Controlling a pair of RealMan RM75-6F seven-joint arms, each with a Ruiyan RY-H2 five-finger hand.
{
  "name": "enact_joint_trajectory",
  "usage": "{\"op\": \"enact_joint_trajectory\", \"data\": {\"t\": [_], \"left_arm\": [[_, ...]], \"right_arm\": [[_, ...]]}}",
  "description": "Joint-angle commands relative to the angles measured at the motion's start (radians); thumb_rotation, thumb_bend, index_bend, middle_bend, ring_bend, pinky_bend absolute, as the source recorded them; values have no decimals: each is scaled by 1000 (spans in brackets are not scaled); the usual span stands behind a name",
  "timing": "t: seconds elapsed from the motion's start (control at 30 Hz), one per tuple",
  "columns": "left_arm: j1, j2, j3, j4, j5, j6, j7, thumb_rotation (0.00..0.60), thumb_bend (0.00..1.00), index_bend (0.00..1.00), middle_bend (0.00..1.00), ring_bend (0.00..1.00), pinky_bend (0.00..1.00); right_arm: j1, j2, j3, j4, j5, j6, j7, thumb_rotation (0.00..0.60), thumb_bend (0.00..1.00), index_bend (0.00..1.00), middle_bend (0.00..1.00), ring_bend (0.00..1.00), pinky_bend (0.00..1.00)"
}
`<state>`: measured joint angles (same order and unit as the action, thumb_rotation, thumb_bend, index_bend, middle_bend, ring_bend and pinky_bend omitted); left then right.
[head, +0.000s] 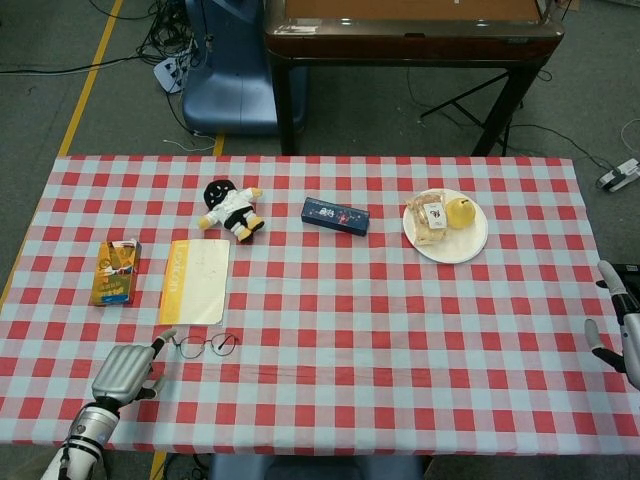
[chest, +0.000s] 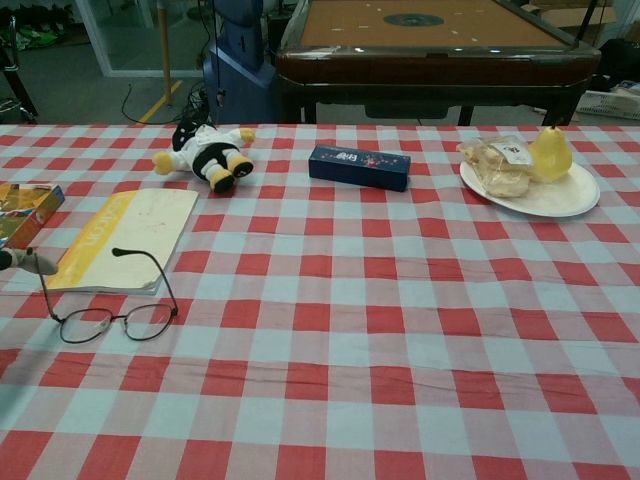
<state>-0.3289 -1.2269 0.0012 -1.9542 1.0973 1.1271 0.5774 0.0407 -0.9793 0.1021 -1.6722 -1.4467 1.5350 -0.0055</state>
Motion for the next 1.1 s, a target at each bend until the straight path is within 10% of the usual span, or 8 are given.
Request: {"op": "enact_joint_trajectory", "data": {"t": [0.03,0.87,1.1], "left_arm": [[-19,-38,-16,-31,-39,24,44,600,395,124,1000,958,968],[-150,-289,-9,-10,-199,44,203,600,395,82,1000,954,968],[-113,-224,15,-67,-45,109,105,600,395,73,1000,947,968]], "right_arm": [[-3,-1,-1,5,1,1,5,600,410,1,276,204,178],[-20,-15,0,48,4,8,50,600,410,1,277,204,177],[-18,-20,2,55,0,6,58,600,410,2,277,204,178]]}}
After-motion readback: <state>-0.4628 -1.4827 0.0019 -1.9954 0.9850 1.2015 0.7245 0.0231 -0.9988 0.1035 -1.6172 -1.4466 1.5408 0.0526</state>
